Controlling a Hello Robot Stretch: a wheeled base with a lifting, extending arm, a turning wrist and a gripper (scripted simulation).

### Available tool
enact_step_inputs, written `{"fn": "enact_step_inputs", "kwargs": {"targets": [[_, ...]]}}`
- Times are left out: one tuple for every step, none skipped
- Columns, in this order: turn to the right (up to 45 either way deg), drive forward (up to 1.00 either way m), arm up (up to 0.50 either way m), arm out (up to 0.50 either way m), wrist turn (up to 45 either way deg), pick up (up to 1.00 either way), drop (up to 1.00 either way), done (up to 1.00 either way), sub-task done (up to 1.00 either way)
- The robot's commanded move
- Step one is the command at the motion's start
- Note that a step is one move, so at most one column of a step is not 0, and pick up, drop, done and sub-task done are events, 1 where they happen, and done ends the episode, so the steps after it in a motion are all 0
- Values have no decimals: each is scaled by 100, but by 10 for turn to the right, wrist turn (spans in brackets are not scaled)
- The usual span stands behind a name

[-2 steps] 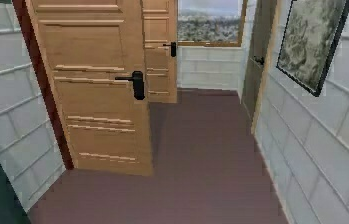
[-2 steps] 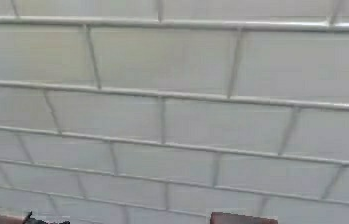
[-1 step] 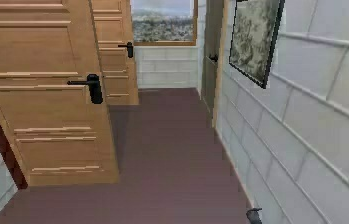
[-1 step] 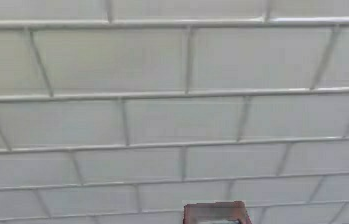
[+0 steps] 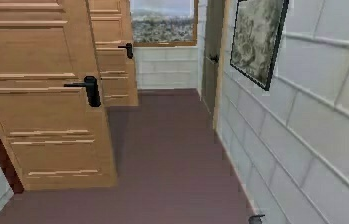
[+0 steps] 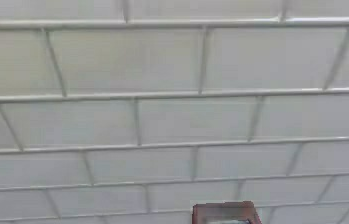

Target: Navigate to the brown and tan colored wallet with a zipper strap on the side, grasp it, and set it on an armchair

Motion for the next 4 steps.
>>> {"fn": "enact_step_inputs", "kwargs": {"targets": [[-90,0,0,0,0,0,0,0,0],[0,100,0,0,0,0,0,0,0],[-120,0,0,0,0,0,0,0,0],[0,20,0,0,0,0,0,0,0]]}}
